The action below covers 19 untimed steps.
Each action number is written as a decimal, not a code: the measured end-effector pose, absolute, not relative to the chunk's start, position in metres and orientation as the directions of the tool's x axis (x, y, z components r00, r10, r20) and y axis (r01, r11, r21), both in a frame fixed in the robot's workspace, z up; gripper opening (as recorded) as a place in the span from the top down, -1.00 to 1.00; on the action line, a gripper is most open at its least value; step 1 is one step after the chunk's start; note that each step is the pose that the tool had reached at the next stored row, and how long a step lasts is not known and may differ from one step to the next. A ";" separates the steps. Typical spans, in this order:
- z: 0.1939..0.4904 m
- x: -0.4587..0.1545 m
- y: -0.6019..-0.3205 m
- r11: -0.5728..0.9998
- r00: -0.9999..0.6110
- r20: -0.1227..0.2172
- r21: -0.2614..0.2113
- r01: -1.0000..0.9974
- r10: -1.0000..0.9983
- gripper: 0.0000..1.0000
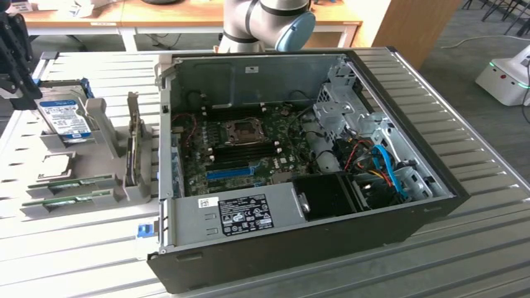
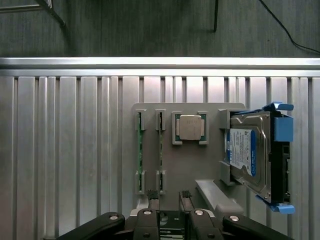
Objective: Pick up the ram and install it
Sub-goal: 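Pick up the ram and move it above insertion slot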
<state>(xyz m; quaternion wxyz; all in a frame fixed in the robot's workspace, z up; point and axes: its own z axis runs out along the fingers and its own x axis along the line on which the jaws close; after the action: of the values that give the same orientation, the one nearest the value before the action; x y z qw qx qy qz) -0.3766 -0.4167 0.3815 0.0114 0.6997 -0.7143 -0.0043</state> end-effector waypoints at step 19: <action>0.370 -0.377 -0.417 0.021 -0.020 0.010 0.020 -1.000 -1.000 0.41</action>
<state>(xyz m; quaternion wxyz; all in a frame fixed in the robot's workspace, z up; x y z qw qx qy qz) -0.3767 -0.4167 0.3701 0.0105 0.6998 -0.7142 -0.0036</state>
